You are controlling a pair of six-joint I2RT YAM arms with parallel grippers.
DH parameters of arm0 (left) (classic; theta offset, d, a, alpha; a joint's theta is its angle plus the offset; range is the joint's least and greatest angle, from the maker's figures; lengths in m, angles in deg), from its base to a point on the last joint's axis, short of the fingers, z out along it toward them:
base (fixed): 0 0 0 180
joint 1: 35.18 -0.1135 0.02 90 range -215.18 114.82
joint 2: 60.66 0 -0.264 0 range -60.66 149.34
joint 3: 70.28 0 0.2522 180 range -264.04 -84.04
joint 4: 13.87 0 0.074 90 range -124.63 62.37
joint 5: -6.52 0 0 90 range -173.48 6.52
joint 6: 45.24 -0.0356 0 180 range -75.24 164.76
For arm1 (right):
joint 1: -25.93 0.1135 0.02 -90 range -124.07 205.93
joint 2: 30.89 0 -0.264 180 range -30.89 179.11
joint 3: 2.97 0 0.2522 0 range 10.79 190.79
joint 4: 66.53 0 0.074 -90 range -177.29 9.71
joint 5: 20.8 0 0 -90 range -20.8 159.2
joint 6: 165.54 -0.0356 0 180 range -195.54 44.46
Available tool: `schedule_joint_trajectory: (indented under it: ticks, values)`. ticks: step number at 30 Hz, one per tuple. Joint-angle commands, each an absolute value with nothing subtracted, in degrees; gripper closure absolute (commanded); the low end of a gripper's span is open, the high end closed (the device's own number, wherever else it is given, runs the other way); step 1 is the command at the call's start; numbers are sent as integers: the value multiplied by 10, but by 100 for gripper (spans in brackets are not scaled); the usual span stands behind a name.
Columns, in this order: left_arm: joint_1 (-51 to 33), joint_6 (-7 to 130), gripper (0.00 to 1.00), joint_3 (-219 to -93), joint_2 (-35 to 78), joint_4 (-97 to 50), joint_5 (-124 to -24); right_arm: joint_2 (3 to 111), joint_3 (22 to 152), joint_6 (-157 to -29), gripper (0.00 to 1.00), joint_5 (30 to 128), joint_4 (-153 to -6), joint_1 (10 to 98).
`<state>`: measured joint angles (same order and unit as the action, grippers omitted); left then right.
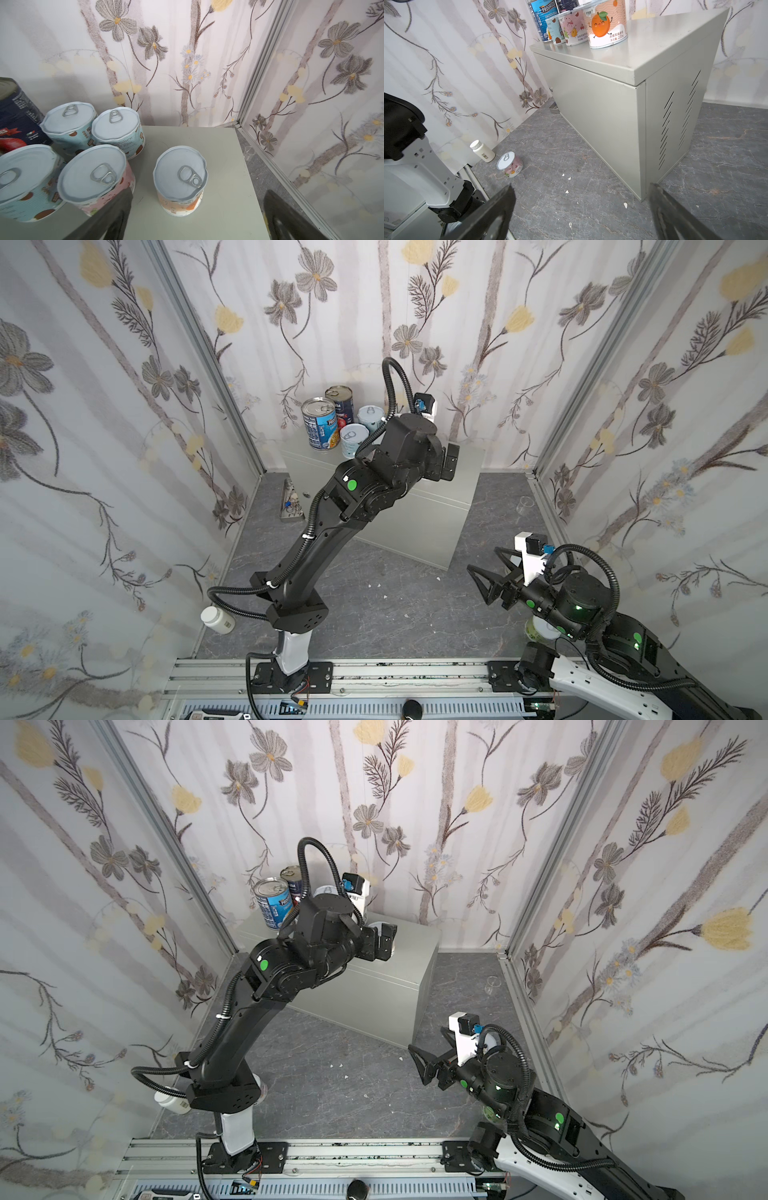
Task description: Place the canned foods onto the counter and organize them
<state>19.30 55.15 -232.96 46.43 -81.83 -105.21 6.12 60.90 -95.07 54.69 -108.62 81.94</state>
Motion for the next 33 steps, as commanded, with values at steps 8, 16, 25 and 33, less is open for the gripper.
schedule_joint_trajectory:
  ticks: [8, 16, 25, 33]
  values:
    - [196, 554, 0, -1927, 183, -631, -1096, 189, 734, -901, 0, 496, -1095, 819]
    - [192, 589, 0, -1670, -12, -562, -1119, 304, 848, -867, 0, 537, -1097, 775]
    - [175, 602, 0, -1499, -119, -533, -1143, 419, 942, -852, 0, 600, -1095, 707]
    - [131, 643, 0, -1339, -144, -434, -1103, 502, 1009, -845, 0, 631, -1098, 657]
